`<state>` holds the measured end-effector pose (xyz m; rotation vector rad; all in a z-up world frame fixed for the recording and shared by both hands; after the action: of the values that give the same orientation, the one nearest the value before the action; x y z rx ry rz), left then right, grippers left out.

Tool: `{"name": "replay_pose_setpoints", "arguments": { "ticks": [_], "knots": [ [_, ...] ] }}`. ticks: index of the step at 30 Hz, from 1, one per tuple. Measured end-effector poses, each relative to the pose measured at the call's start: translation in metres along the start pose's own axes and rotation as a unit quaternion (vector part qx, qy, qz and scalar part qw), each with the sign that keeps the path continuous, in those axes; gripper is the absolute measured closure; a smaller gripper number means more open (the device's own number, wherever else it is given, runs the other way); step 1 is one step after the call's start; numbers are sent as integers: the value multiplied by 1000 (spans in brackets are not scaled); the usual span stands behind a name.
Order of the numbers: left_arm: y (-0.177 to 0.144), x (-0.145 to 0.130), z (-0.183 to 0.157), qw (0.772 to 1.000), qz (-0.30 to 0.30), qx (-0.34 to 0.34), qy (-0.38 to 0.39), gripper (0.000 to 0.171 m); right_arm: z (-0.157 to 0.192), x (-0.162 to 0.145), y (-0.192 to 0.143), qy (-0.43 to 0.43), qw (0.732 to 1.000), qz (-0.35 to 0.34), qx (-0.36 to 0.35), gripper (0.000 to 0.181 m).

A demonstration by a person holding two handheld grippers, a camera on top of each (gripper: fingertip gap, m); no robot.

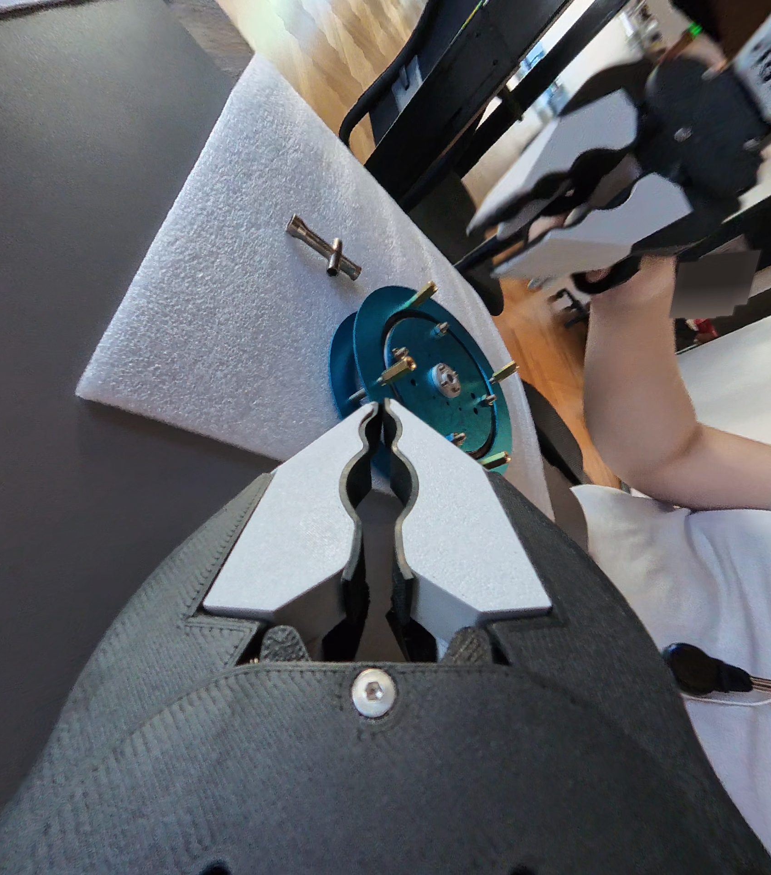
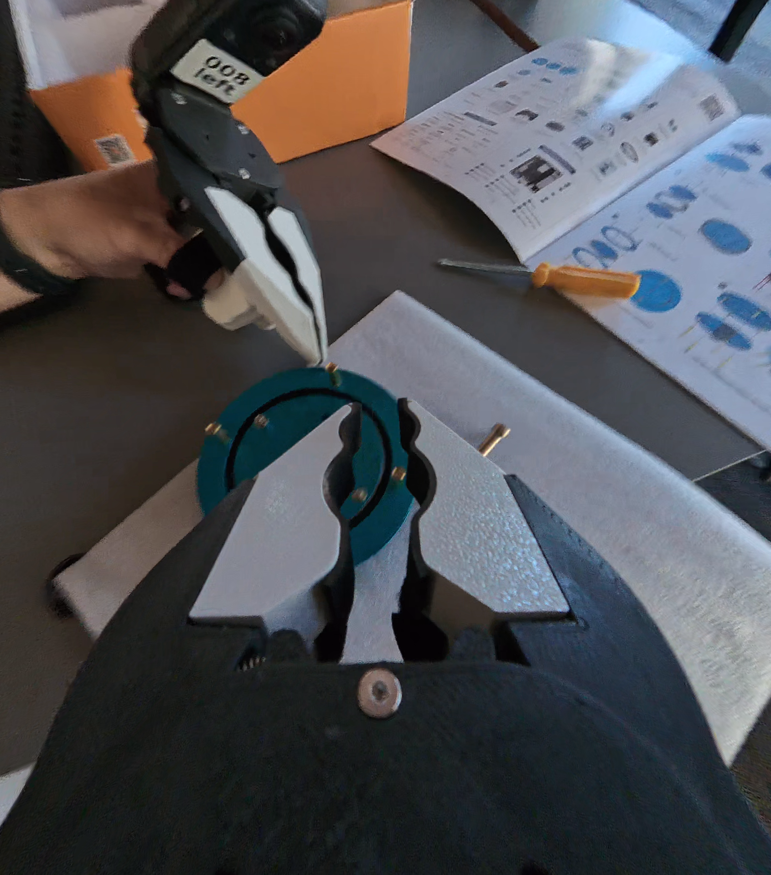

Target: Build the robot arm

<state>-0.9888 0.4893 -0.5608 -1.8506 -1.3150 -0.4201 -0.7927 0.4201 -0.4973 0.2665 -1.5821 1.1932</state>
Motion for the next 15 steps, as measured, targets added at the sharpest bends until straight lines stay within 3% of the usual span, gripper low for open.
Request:
{"name": "replay_pose_setpoints", "arguments": {
  "ticks": [3,7,15],
  "knots": [
    [-4,3,-4,999,-17,-31,-11,171,11,-28,-16,-1,999,-14,51,169],
    [-5,3,-6,1000,-12,-4,19,169,20,-58,-18,-29,999,-18,35,172],
    [3,-1,-17,996,14,15,83,170,27,-70,-8,-36,998,-18,49,177]
  ]
}}
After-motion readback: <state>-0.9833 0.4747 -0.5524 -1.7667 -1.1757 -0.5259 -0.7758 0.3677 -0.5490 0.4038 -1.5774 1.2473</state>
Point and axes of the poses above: each gripper's, where its closed fingertips meet, y out along the fingers, x out of its top, z = x × y across the jaws, the point moved 9 cm from there along -y, back along the fingers, and after that the axes turned 5 degrees about x, right-handed, at the moved point
